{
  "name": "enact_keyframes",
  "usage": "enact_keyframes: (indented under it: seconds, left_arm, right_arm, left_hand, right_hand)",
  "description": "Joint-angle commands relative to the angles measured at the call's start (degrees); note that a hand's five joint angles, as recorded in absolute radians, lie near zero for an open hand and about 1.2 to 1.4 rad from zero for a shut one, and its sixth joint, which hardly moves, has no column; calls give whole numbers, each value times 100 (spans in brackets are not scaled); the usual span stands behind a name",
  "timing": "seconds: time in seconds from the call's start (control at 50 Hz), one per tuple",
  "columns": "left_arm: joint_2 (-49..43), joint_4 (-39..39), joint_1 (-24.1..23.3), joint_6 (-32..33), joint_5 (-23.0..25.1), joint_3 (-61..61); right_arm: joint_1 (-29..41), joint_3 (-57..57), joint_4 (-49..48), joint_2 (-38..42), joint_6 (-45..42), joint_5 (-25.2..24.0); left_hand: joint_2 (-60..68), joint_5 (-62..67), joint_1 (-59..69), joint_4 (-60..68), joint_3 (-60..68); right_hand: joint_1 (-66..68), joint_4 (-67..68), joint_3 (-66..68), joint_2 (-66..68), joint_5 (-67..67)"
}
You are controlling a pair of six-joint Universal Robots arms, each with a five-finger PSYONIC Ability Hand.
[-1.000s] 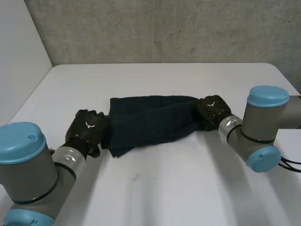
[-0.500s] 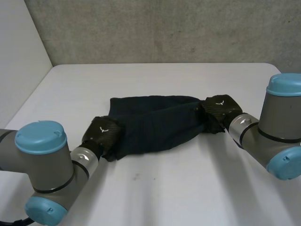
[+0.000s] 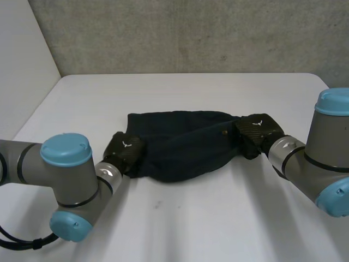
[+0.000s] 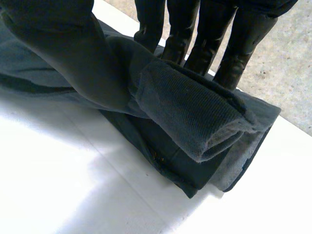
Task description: Fold the shorts.
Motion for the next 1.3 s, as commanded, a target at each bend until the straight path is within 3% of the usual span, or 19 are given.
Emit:
enact_keyframes:
  seconds: [0.02, 0.24, 0.32, 0.46, 0.74, 0.82, 1.0, 1.1, 1.14, 1.2, 1.22, 1.24, 1.26, 1.28, 1.3]
  left_arm:
    - [729, -356, 57, -11, 21, 1]
    - [3823, -1841, 66, -99, 30, 711]
    - [4493, -2316, 84, -134, 39, 1335]
    - [4872, -2818, 75, -143, 21, 2066]
    - [4715, -2916, 145, -380, 39, 1997]
    - [4057, -2854, 224, -380, 39, 1917]
    - [1676, -2362, 233, -310, 12, 2382]
    - [173, -2063, 233, -143, -23, 3155]
    - [-968, -1844, 242, 181, -40, 4119]
    - [-1603, -1685, 260, 480, -40, 4877]
    - [-1744, -1633, 259, 551, -32, 5088]
    - [-1972, -1519, 259, 665, -49, 5447]
    - [-2061, -1457, 251, 727, -49, 5598]
    - [-2106, -1387, 251, 762, -40, 5722]
    - [-2132, -1316, 251, 789, -40, 5845]
  right_arm:
    - [-6, -92, 78, -208, -107, 16]
    - [-6, -865, 764, -1948, -459, -55]
    - [-6, -1208, 808, -2598, -450, -81]
    - [-6, -1569, 808, -3539, -389, -213]
    - [21, -1666, 1037, -3584, -371, -195]
    - [3, -1613, 1019, -3093, -371, -222]
    - [47, -1989, 809, -793, -389, -178]
    - [56, -2491, 168, 404, -415, -151]
    - [64, -2842, -480, 1159, -441, -11]
    - [64, -3080, -1045, 1688, -450, 147]
    - [73, -3246, -1394, 1994, -450, 252]
    - [73, -3291, -1528, 2084, -459, 288]
    - [73, -3344, -1660, 2181, -467, 314]
    - [73, -3371, -1801, 2251, -485, 314]
    - [73, -3423, -2002, 2322, -529, 358]
  left_hand:
    - [1229, 1428, 1808, 1221, 1439]
    - [1229, 1428, 1808, 1221, 1439]
    - [1229, 1428, 1808, 1221, 1439]
    - [1229, 1428, 1808, 1221, 1439]
    - [1229, 1428, 1808, 1221, 1439]
    - [1229, 1428, 1808, 1221, 1439]
    - [1229, 1428, 1808, 1221, 1439]
    - [1229, 1428, 1808, 1221, 1439]
    - [1229, 1428, 1808, 1221, 1439]
    - [882, 1080, 1460, 873, 1091]
    - [29, 228, 607, 21, 238]
    - [-2744, -2545, -2166, -2752, -2535]
    - [-4004, -3805, -3426, -4012, -3795]
    - [-4866, -4667, -4287, -4874, -4656]
    - [-5707, -5508, -5129, -5716, -5498]
  right_hand:
    - [2460, 1179, 1336, 1252, 1450]
    - [2460, 1179, 1336, 1252, 1450]
    - [2460, 1179, 1336, 1252, 1450]
    - [2460, 1179, 1336, 1252, 1450]
    - [2460, 1179, 1336, 1252, 1450]
    - [2460, 1179, 1336, 1252, 1450]
    - [2460, 1179, 1336, 1252, 1450]
    - [2460, 1179, 1336, 1252, 1450]
    - [2460, 1179, 1336, 1252, 1450]
    - [2460, 1179, 1336, 1252, 1450]
    - [501, -780, -623, -707, -509]
    - [-1250, -2532, -2375, -2458, -2260]
    - [-3416, -4697, -4541, -4624, -4426]
    - [-4540, -5821, -5664, -5748, -5550]
    - [-4540, -5821, -5664, -5748, -5550]
